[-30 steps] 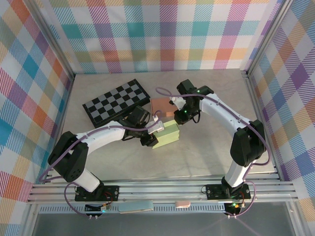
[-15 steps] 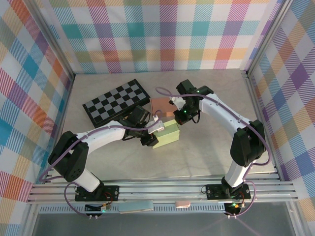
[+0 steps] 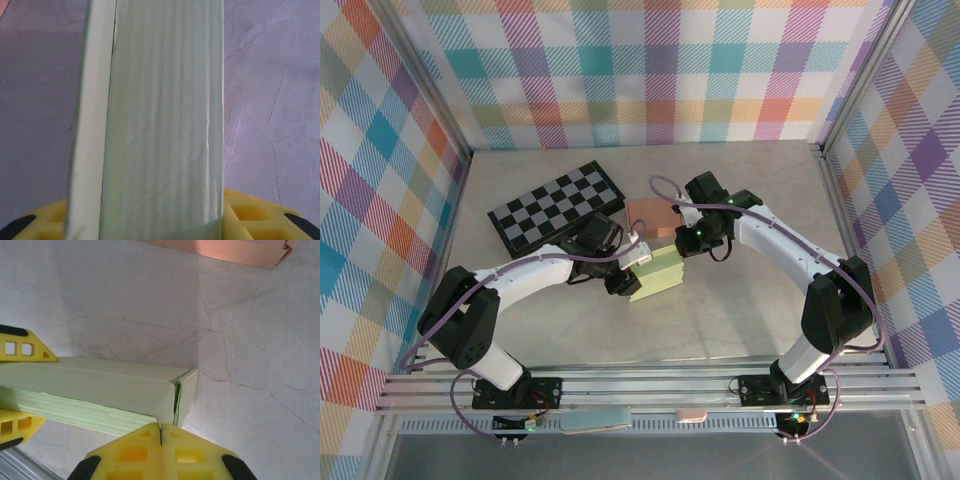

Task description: Fold the paper box

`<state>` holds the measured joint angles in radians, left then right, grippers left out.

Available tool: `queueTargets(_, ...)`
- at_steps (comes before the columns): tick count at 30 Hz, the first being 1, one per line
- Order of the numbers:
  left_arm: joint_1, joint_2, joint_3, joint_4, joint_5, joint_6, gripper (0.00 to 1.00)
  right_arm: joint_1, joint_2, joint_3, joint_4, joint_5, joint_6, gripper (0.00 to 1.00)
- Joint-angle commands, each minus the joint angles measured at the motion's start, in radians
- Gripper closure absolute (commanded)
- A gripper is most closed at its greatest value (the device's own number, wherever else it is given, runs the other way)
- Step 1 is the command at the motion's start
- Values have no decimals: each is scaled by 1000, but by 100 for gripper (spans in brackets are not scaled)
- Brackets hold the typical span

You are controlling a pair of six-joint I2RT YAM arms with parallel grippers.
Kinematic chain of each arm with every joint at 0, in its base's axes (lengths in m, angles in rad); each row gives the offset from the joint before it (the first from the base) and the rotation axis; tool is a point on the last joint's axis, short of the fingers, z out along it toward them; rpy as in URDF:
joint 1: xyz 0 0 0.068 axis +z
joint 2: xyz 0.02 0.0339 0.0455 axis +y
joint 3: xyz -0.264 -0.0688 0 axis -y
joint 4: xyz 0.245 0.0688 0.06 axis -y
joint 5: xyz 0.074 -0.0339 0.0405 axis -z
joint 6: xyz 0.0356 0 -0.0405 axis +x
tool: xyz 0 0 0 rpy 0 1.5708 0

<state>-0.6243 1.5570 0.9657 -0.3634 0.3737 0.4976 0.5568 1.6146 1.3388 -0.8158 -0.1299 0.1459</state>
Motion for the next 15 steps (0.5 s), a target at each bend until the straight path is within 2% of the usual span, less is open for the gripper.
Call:
queueTargets(1, 23, 6, 6, 8, -9, -27, 56, 7, -28, -21, 11, -22, 53, 100)
queueTargets(10, 31, 12, 15, 9, -7, -31, 55, 20, -61, -111, 73, 17, 49, 100)
queueTargets(15, 32, -26, 18, 31, -27, -69, 46, 36, -79, -119, 98, 66, 74, 100)
